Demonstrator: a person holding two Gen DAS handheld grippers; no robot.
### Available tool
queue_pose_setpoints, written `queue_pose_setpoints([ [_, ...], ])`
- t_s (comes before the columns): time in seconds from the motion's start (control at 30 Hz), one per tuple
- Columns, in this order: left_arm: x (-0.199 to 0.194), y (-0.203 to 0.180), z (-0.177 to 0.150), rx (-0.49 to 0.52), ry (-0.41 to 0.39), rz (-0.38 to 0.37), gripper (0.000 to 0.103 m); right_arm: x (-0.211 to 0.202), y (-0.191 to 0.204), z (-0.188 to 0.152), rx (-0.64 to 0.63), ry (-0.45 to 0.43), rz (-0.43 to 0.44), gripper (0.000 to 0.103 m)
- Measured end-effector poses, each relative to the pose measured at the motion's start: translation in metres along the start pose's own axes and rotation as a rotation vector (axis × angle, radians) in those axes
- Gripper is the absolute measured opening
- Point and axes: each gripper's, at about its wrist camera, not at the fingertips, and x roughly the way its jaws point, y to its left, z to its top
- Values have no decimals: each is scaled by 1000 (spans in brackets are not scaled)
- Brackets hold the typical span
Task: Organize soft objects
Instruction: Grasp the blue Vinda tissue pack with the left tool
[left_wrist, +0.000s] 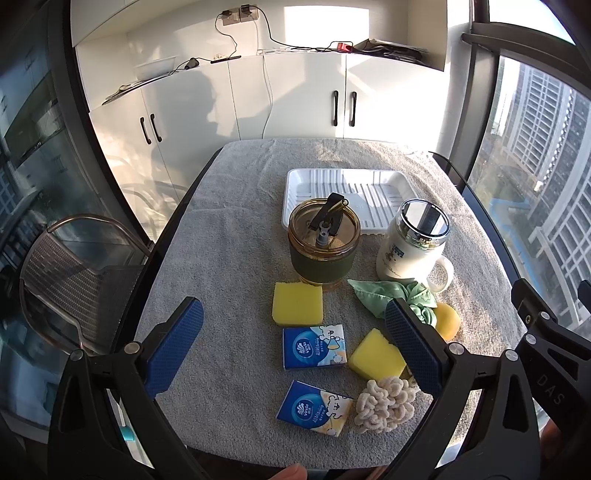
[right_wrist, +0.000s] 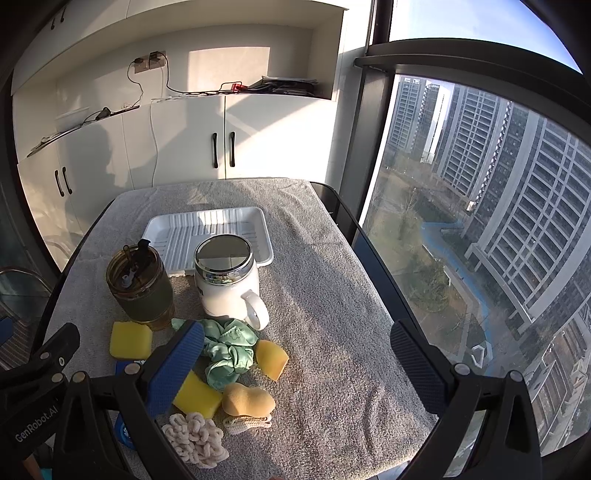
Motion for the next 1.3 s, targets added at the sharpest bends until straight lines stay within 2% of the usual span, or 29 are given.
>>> queue_pose_setpoints([
  [0.63, 4, -2, -2, 23, 13, -3, 100, 3, -2, -2, 2, 21, 3, 103],
  [0.83, 30, 2, -17, 104, 94, -7, 100, 13, -3, -13, -29, 67, 15, 103],
  [0.93, 45, 8, -34, 155, 134, -48, 100, 21, -6, -26, -58, 100, 42, 103],
  [1.03, 62, 9, -54, 208, 200, -105, 90, 32, -11, -42, -85, 140, 55, 103],
  [1.13, 75, 8, -77, 248, 257, -141, 88, 42, -13, -58, -129, 166, 68, 103],
  [1.3, 84, 11, -108, 234, 293, -243, 88, 56, -20, -81, -135, 210, 176, 103],
])
